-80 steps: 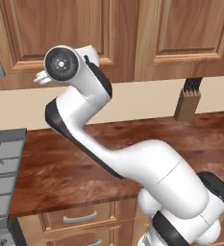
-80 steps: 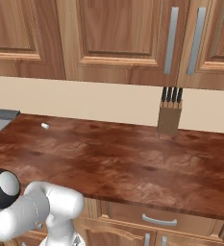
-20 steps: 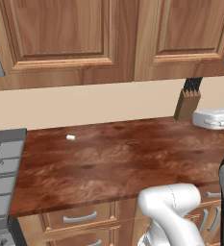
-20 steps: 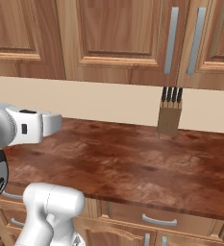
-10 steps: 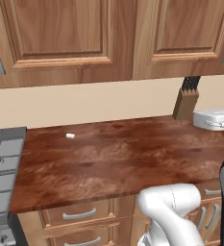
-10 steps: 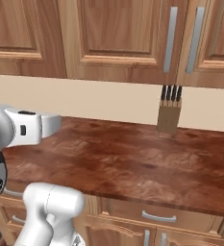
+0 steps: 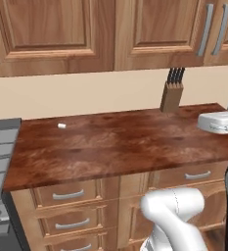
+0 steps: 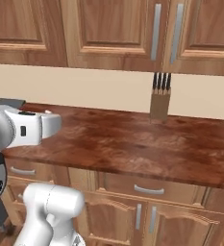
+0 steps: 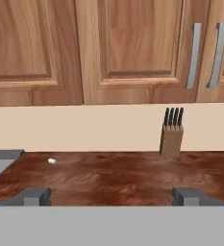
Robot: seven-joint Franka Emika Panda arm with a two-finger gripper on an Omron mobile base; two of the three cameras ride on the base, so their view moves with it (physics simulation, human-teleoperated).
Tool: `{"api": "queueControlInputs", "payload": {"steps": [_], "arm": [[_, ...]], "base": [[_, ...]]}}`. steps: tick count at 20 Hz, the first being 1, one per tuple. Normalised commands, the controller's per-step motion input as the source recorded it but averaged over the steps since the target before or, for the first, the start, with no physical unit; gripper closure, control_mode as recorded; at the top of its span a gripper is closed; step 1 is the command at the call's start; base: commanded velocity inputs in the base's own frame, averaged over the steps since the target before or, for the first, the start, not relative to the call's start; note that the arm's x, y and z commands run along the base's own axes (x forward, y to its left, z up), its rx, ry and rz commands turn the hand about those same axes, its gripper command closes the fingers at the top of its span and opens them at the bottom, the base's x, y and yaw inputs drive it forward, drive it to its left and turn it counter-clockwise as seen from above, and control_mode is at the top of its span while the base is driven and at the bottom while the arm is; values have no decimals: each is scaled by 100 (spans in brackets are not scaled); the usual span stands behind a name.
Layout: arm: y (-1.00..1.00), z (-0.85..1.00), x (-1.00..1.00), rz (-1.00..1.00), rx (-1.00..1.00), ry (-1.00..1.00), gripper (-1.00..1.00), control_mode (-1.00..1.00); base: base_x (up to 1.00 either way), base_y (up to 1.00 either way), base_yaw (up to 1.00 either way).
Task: Close all open cabinet doors.
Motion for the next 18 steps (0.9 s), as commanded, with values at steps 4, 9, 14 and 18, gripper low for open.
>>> {"api": "queueControlInputs", "payload": {"steps": [4,9,14,18], "arm": [[0,0,0,0,0,0,-100,100],[0,0,0,0,0,0,-100,100],[0,0,0,0,0,0,-100,100],[0,0,0,0,0,0,-100,100]], "base": [[-42,-38,0],[-32,-64,-1],[-28,-67,-1],[-16,-52,1]]}}
